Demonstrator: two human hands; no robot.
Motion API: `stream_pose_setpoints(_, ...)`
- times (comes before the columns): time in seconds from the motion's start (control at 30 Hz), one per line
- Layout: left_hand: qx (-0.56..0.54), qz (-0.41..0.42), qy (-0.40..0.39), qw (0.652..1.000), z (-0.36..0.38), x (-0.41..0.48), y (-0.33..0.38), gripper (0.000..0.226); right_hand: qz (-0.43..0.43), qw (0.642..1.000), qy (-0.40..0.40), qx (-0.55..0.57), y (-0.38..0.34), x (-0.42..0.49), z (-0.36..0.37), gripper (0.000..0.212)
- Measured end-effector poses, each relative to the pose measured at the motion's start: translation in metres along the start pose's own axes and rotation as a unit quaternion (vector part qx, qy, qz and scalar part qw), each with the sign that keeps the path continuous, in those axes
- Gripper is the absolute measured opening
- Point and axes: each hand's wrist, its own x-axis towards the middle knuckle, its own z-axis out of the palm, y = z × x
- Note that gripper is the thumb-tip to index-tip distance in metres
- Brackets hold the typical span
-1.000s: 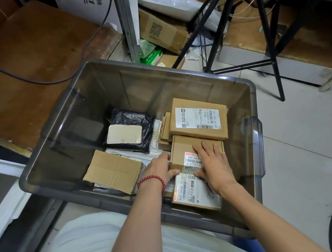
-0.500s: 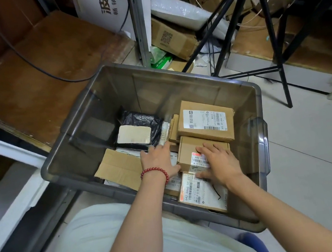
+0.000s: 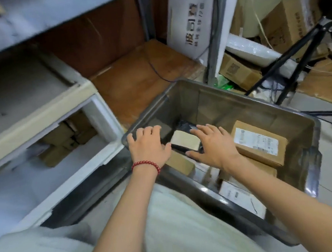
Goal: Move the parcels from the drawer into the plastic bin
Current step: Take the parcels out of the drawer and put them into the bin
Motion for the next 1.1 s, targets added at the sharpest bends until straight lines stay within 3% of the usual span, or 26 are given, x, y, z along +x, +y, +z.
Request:
stream_pose_setpoints(0.23,0.008,-0.16,0.043,0.986,-0.039,-0.065,-0.097,0.051,-0.145,0.989,0.026,0.005,-0.111,0.014,-0.016,0.073)
stream_pose_setpoints(0.5,-0.005,-0.321,0.019,0.947,-0.034,-0.14,-0.17,0.052,-0.263,0.964,0.028,0.005,-0.217,0.005,-0.007,0.069)
stream_pose_setpoints(0.87,-0.001,-0.378,0.043,0.925,0.004,-0.145,-0.227,0.063,-0.277,0.96,0.026,0.04,-0.273,0.041,0.039,0.076)
stream_pose_setpoints(1.1,0.018,-0.395,-0.003,0.919,0.043,-0.138,-0.263,0.078,-0.307,0.951,-0.004,0.038,-0.294,0.079,0.077,0.089)
